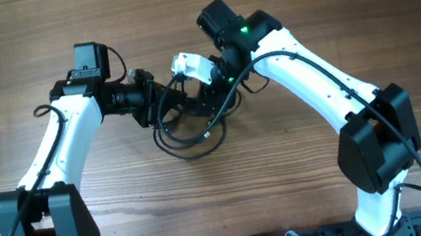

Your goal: Untangle cables

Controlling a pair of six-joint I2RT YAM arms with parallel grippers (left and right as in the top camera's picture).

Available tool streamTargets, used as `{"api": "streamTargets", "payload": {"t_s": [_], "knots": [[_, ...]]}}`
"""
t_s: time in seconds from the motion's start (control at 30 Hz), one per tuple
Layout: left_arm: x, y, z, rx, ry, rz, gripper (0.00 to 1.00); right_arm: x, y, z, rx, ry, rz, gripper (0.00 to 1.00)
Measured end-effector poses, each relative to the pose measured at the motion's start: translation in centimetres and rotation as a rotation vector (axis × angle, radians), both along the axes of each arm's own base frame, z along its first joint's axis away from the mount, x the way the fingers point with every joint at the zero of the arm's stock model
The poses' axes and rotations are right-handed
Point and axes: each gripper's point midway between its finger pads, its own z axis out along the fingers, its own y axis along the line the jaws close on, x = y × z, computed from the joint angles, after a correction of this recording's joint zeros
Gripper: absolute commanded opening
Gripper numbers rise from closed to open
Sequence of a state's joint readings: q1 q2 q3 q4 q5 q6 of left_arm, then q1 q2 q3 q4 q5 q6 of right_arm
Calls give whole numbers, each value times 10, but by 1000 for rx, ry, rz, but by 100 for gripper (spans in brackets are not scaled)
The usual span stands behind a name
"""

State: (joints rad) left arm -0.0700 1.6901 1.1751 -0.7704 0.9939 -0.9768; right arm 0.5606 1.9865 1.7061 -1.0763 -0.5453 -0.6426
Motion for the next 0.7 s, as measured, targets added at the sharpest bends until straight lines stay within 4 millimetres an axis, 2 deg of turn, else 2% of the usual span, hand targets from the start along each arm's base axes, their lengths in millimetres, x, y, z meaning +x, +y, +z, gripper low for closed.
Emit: {"api": "streamTargets", "payload": {"t_s": [0.07, 0.1, 0.13, 0.27, 0.43, 0.47, 0.5, 0.63, 0.7], "knots": [[0, 0, 0, 0, -2, -2, 10, -1, 2, -1, 14, -3, 12, 28], [0, 0, 0, -1, -3, -3, 10, -1, 2, -6, 19, -7, 21, 14], [0, 0, 1, -3, -6, -5, 10, -4, 0, -12, 12, 4, 25, 5], [-1, -2, 3, -15, -23, -20, 10, -6, -2, -19, 2, 24, 21, 4], [1, 2, -3, 26, -30, -12, 11, 2, -11, -19, -5, 56, -59, 4], [2, 5, -8, 62, -31, -6, 21, 3, -11, -18, -4, 61, -70, 4], [2, 7, -14, 102, -29, -2, 26, 4, -10, -17, 2, 59, -75, 4], [1, 7, -26, 196, -32, -2, 23, 11, -6, -12, 19, 56, -128, 4], [4, 11, -29, 225, -11, 33, 27, 16, -3, -11, 28, 62, -167, 4]]}}
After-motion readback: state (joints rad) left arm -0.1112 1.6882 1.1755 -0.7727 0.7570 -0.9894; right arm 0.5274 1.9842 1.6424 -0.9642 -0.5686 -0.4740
